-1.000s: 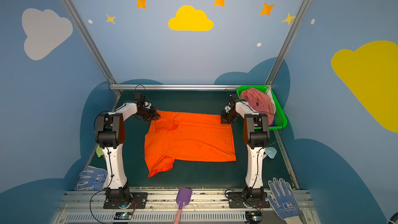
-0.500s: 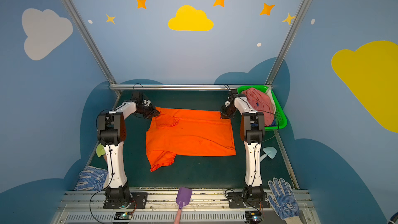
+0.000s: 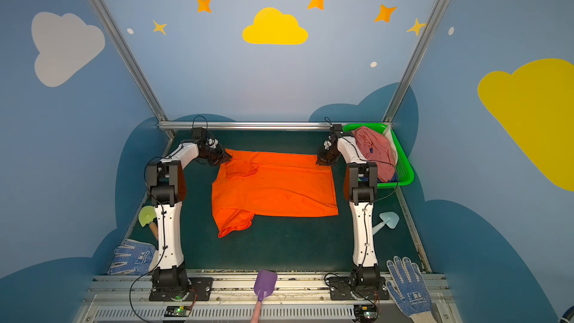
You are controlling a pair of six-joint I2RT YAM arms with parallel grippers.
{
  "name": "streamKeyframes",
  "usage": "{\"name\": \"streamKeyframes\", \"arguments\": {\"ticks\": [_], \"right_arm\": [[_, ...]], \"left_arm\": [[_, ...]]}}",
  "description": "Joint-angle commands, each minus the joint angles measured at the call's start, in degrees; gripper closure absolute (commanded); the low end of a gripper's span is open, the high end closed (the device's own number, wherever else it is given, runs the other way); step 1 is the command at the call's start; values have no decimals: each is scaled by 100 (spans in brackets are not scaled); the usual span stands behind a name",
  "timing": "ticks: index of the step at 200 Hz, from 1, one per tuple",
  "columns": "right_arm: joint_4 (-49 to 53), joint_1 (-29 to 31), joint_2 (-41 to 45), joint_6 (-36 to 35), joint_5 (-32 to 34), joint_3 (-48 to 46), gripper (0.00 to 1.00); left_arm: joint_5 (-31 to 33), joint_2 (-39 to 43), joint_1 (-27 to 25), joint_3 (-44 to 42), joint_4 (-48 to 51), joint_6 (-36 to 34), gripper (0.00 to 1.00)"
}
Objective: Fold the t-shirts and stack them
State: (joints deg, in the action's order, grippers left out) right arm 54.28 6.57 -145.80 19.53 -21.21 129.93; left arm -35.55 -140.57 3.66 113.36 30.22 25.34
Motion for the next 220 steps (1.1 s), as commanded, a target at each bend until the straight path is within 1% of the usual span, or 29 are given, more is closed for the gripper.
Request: {"name": "streamKeyframes", "arguments": {"ticks": [1,31,51,74,102,112,130,143,160,172,175,198,220], "right_arm": [[95,-8,-171,92,-190,129,79],[112,38,84,38,-182,79,78],[137,71,401,-107,-218,-10,75],[58,170,986,-297,-73,-353,71],[-218,245,1840,-355,-26,-1109,68],[-313,265,2161,-367,22,-1465,68],[-554,298,2841,-312,160,-2264,68],[-955,347,3441,-176,264,-3159,68],[-1682,415,4241,63,233,-4358,68],[-1971,460,4720,211,249,-5008,68],[-2024,472,4841,242,269,-5155,68],[-2301,521,5610,406,408,-6100,70],[-2389,550,6226,490,517,-6778,71]], "left_arm": [[320,-232,31,118,405,9,80],[311,44,31,207,360,62,78],[534,422,-6,153,388,47,72],[749,1131,-108,-196,252,-56,66],[845,2151,-189,-866,-55,-23,64],[980,2591,-238,-1206,-187,-27,62],[1445,3507,-406,-1983,-467,-66,60],[1782,4157,-548,-2479,-529,-73,59],[2126,4954,-766,-3057,-474,-45,58],[2303,5509,-942,-3559,-430,37,58],[2470,5645,-983,-3683,-421,57,58],[2713,6621,-1317,-4571,-321,158,56],[2894,7267,-1518,-5068,115,293,55]]}}
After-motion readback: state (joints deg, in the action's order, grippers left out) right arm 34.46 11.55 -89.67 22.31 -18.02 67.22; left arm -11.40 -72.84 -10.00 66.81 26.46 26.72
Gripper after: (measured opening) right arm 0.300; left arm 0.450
